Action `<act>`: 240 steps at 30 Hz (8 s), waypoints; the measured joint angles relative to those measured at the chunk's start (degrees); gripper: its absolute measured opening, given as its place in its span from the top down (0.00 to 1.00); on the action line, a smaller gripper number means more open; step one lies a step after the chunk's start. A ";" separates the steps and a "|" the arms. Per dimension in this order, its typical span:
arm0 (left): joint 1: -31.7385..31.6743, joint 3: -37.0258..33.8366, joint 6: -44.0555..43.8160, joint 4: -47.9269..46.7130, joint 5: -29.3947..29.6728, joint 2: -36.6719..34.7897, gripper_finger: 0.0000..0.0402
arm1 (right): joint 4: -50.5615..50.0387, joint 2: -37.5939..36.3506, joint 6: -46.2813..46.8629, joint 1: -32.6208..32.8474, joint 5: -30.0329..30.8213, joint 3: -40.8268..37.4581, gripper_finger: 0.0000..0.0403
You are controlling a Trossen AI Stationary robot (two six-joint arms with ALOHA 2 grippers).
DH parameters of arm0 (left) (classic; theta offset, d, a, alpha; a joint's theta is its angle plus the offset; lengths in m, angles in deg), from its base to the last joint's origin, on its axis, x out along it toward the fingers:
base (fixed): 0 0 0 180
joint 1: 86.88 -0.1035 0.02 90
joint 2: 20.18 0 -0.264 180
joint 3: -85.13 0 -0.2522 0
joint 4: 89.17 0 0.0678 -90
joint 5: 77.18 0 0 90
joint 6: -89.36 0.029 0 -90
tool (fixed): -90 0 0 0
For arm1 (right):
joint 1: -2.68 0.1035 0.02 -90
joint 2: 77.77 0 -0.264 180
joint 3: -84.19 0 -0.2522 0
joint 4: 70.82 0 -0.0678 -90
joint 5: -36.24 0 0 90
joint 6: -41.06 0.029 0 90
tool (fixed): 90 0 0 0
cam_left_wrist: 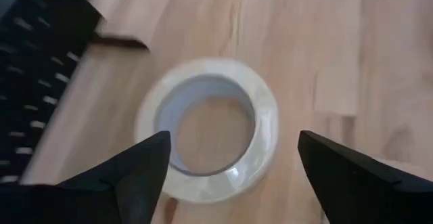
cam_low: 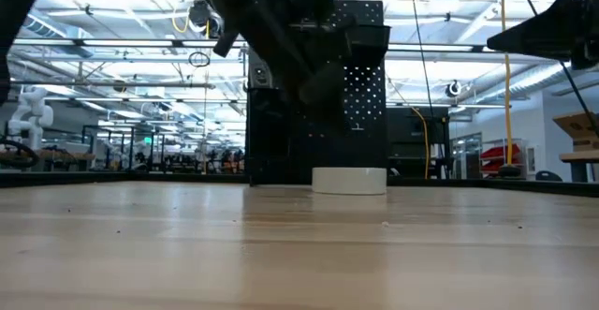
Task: Hang tools onto peg board
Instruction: Hang the white tape on the black peg board
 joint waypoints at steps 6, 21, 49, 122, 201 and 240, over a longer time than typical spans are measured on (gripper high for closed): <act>-0.47 2.51 10.42 -1.85 -6.05 5.92 0.23 | 0.53 -0.26 3.52 0.05 -1.20 -0.07 1.00; -4.18 2.87 15.14 -4.38 -16.61 6.74 0.23 | 1.82 -0.31 -2.96 0.10 -1.43 -0.07 1.00; -0.32 7.29 21.93 -6.75 -9.67 11.50 0.82 | -2.03 -0.33 6.62 0.47 -6.15 -0.03 1.00; -6.20 11.26 64.54 33.79 29.16 25.18 0.78 | -2.60 -0.31 6.75 0.23 -6.14 -0.03 1.00; -6.04 11.72 64.98 35.44 28.75 25.12 0.52 | -2.01 -0.33 7.00 0.24 -6.41 -0.04 1.00; -5.19 11.88 61.65 36.19 27.10 24.81 0.52 | -1.96 -0.33 7.19 -1.28 -9.43 -0.03 1.00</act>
